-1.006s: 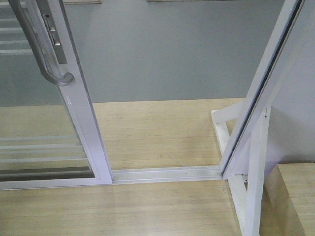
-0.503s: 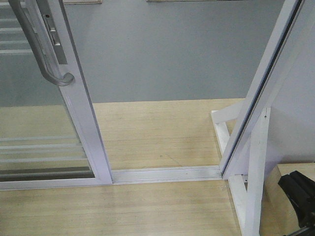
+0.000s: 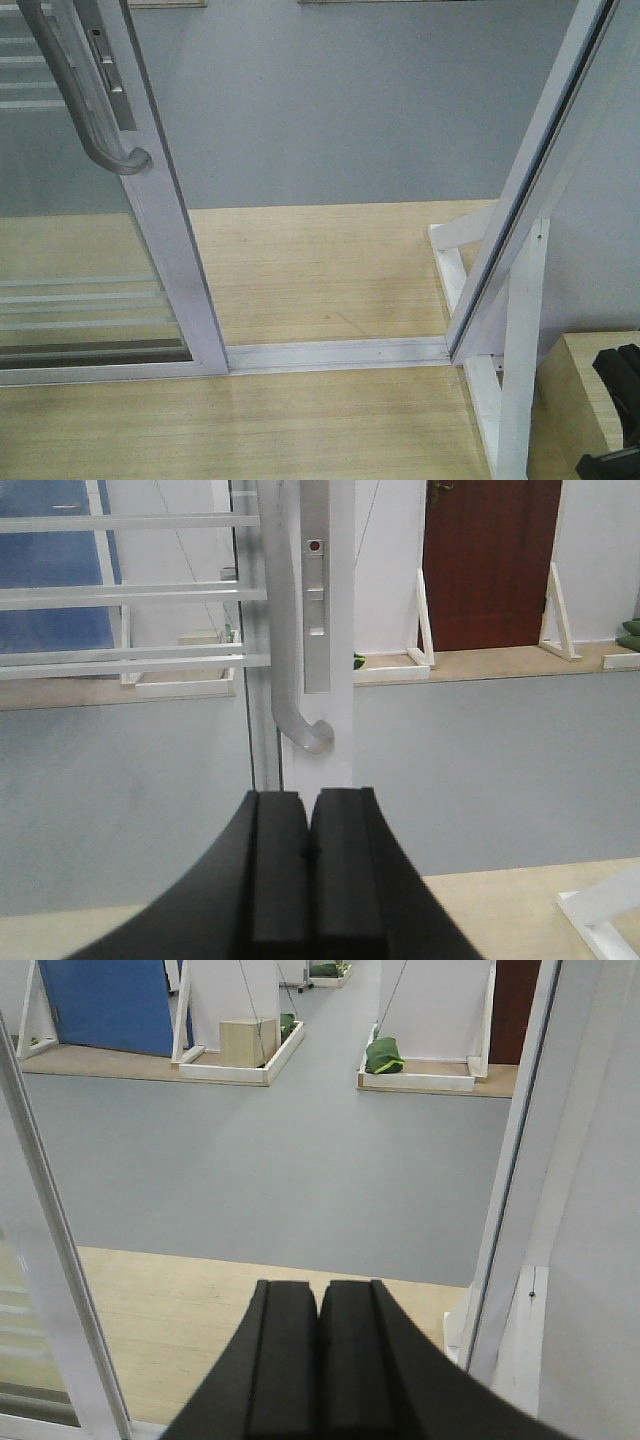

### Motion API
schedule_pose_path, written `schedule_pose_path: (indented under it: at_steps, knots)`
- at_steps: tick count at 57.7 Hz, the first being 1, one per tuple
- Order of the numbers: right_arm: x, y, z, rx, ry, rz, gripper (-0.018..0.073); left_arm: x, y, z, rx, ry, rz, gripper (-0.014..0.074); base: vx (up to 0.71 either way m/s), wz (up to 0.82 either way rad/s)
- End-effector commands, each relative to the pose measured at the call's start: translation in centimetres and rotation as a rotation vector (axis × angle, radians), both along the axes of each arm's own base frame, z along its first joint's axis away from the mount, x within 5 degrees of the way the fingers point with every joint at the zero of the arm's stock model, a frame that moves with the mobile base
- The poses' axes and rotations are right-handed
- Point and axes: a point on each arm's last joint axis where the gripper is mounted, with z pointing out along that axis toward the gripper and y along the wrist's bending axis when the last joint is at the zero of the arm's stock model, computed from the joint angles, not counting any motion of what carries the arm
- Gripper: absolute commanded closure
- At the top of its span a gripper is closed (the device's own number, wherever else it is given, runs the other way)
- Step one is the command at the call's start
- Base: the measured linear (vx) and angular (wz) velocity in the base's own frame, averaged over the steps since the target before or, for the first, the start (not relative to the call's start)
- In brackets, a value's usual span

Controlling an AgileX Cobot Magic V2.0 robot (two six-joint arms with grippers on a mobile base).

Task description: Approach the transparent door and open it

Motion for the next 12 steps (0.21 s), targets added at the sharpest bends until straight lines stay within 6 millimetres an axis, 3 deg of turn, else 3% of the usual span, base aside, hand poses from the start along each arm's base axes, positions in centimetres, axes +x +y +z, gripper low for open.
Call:
schedule_pose_path:
  at_steps: [1,12]
  knots:
    - [0.07,-0.06,0.28,0.009,-0.076,-0.009,0.0564,0.03,0.17,-0.23,-0.008,-0.062,0.018,0.0602,0.0,0.0]
    - [0.07,-0.05,0.28,0.011,-0.075,-0.009,0.0564,0.03,0.17,-0.23,-0.008,-0.062,0.018,0.0602,0.0,0.0]
